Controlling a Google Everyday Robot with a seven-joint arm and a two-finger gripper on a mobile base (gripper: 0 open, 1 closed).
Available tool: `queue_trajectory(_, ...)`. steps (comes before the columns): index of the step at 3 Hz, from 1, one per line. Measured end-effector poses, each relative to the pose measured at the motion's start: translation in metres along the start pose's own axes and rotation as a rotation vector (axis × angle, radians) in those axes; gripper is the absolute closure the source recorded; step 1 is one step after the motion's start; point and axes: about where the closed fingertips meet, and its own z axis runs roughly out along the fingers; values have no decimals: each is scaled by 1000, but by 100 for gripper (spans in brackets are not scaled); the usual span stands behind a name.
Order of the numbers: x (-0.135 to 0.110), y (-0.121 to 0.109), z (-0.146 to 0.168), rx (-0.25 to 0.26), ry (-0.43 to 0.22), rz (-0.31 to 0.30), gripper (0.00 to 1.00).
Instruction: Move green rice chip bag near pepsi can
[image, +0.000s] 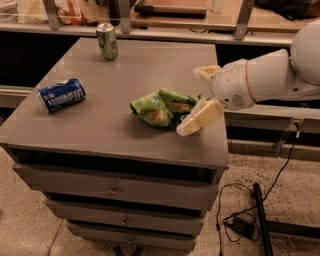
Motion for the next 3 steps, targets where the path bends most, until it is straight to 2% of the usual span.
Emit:
queue_trajectory(2,7,-3,34,-57,17,14,48)
queue_trajectory(3,-10,0,39,-98,38,4,70)
